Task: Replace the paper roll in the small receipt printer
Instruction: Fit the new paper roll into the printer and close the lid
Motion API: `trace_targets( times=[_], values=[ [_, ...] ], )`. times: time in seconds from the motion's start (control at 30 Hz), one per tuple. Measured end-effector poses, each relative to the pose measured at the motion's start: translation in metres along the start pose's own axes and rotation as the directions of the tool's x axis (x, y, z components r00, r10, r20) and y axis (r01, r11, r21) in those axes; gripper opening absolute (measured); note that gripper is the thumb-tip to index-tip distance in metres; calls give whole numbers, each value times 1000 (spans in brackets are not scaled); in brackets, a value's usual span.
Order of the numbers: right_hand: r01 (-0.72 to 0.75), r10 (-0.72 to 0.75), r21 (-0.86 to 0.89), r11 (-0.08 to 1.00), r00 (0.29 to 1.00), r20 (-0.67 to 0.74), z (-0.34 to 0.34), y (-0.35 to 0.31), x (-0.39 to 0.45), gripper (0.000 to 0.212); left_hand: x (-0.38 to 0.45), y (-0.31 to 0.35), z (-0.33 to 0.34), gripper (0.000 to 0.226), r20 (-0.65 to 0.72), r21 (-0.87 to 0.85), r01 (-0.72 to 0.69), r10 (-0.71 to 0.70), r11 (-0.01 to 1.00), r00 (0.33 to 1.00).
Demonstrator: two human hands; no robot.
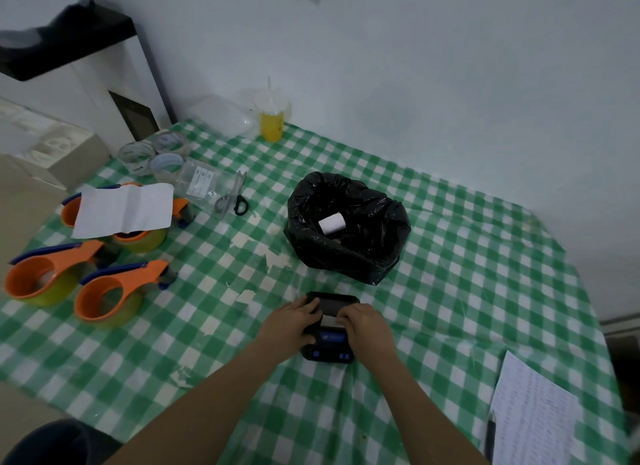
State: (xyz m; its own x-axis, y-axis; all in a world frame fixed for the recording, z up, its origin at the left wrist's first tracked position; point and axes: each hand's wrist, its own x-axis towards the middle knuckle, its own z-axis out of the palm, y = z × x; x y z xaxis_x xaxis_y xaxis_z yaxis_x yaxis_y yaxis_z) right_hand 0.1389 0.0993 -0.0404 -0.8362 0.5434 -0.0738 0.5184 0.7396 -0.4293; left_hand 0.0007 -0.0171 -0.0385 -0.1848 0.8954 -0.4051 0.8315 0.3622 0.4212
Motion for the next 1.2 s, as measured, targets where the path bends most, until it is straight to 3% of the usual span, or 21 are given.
trace_targets(
  times=[0.17,0.27,0.4,0.5,0.67,0.8,0.97,1.07,1.13,1.2],
  values=[
    [-25,25,11,1000,998,66,-9,-5,5,21,0,2,-1,59,2,26,6,-6,1000,1000],
    [-52,43,110,993,996,84,-9,-1,-3,42,0,2,-2,58,14,35,4,-5,999,1000],
    [9,-20,47,999,971,239,-9,15,-17,57,0,-1,0,58,34,93,-14,11,996,999],
    [42,-51,32,999,940,339,-19,21,-14,57,0,-4,-3,58,84,181,-44,29,983,996],
    [247,-53,-322,914,860,508,-37,5,14,54,4,-1,-12,59,159,310,-69,20,948,987],
    [200,93,-461,864,838,538,-25,-11,23,53,4,3,-10,56,184,316,-54,-6,947,983],
    [172,115,-502,848,864,490,-29,-25,26,40,4,7,-13,56,206,355,-39,-37,934,978],
    [112,146,-426,898,837,528,-34,-18,25,47,0,9,-12,55,151,255,-10,-30,967,988],
    [-33,136,-216,976,864,484,-36,-8,12,49,-6,8,-6,52,52,12,47,-47,999,998],
    [-191,171,34,981,933,316,-34,-1,-10,48,-14,7,4,55,-52,-276,110,-129,955,990]
  ],
)
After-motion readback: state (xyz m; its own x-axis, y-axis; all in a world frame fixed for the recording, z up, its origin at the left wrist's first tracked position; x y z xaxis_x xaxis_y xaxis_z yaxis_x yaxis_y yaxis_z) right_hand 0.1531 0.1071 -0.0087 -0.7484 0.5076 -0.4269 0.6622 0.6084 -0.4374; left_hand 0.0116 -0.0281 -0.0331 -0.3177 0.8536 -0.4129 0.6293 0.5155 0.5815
